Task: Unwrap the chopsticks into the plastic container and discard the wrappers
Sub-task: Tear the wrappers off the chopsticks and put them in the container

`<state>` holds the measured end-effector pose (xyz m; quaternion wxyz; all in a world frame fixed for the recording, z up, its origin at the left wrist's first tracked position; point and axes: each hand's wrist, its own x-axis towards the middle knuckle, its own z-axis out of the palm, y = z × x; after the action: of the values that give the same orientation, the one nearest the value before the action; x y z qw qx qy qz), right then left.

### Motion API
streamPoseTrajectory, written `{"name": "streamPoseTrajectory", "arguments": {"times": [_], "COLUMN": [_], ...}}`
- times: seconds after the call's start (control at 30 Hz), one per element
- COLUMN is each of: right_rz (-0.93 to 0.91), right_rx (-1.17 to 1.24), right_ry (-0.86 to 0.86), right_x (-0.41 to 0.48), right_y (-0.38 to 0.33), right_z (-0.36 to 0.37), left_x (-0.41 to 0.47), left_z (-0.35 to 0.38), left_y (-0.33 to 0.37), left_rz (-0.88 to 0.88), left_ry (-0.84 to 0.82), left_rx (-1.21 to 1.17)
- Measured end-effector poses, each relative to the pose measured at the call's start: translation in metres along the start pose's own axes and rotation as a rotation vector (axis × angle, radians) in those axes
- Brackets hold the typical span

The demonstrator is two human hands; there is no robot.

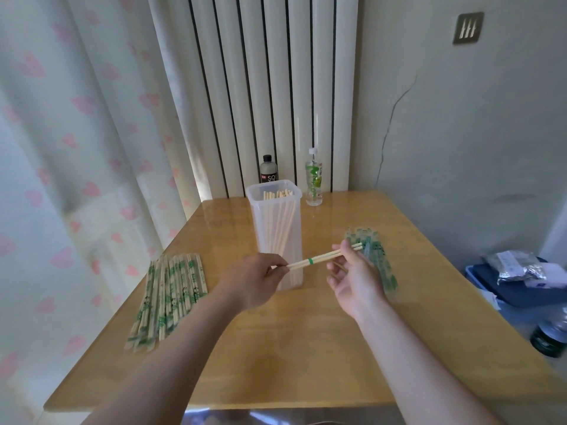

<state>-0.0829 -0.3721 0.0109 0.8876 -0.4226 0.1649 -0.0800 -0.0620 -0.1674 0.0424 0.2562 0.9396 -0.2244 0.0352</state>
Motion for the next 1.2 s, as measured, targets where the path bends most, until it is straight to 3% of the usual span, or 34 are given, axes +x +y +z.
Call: {"name": "streamPoseTrajectory", "arguments": {"times": [0.07, 0.17, 0.3, 0.7, 0.97, 1.07, 1.2], "right_rz": [0.013, -0.007, -0.055, -0.332, -0.664, -0.691, -0.56], "right_rx": [0.08, 0.173, 0.177, 0.205, -0.361, -0.691, -1.044], "right_ry": [0.052, 0.128, 0.166, -0.007, 0.034, 0.018, -0.08], "right_x": [0.004, 0.009, 0.01, 0.008, 0.029, 0.04, 0.043], "right_y": [-0.002, -0.007, -0.011, -0.09, -0.098, -0.084, -0.073], "right_z": [-0.009, -0.02, -0.02, 0.067, 0.124, 0.13, 0.133], "left_x": [0.0, 0.001, 0.007, 0.007, -0.002, -0.007, -0.013], "left_z": [-0.012, -0.034, -0.057, -0.066, -0.072, -0.07, -0.066], "left_y": [-0.005, -0.011, -0.016, -0.006, -0.009, -0.01, -0.011], "left_rz": [-0.022, -0.062, -0.134, -0.174, -0.198, -0.212, -0.219], "left_ry": [0.034, 0.226, 0.444, 0.566, 0.573, 0.566, 0.556], "left_rx": [0.068, 0.079, -0.311, -0.652, -0.683, -0.663, -0.623]}}
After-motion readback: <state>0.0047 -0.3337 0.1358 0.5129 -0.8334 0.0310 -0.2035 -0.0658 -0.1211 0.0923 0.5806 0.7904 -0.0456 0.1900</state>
